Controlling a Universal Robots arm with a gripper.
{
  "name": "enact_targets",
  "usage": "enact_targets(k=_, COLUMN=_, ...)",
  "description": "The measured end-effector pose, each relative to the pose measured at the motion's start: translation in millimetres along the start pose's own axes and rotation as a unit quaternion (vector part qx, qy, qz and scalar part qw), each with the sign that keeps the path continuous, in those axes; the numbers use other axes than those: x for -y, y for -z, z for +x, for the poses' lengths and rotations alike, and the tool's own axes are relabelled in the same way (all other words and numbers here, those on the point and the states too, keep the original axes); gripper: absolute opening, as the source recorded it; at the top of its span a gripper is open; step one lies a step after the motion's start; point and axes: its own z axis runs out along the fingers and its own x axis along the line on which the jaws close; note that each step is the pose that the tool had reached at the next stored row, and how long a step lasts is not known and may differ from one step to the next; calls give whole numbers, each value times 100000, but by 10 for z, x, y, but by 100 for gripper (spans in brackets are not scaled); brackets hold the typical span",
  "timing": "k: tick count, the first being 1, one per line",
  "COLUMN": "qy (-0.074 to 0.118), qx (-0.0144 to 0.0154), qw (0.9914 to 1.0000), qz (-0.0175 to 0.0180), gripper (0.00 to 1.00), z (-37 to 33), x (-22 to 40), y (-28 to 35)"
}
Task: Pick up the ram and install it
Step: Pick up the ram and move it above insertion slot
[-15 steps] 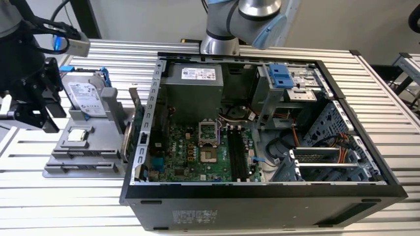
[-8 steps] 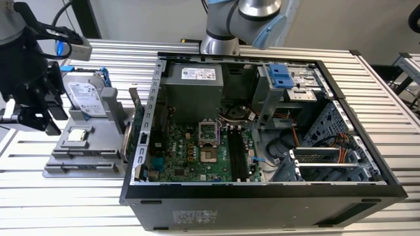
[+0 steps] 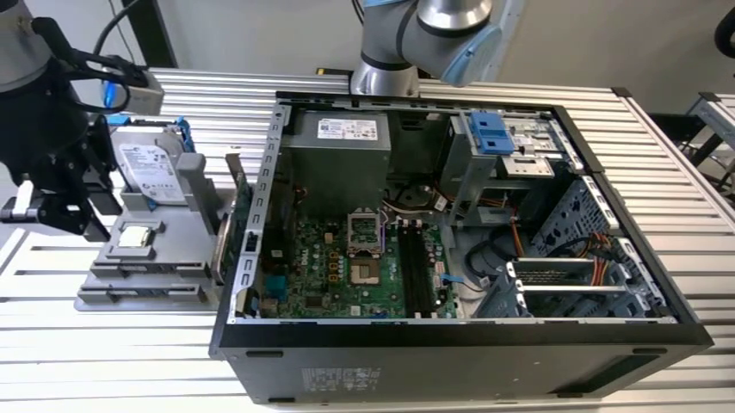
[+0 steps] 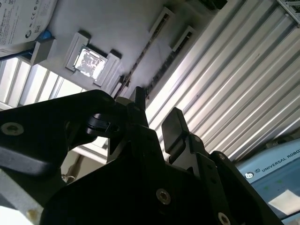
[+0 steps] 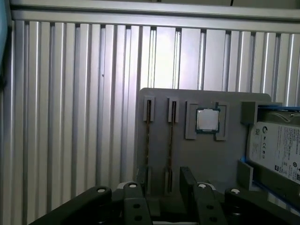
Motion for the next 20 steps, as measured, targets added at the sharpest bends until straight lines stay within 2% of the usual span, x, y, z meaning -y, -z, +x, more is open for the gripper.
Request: enact_targets(k=20, qy=-4, qx=-1, qw=100000, qz=-1, gripper=100, z=0, x=2, y=-170)
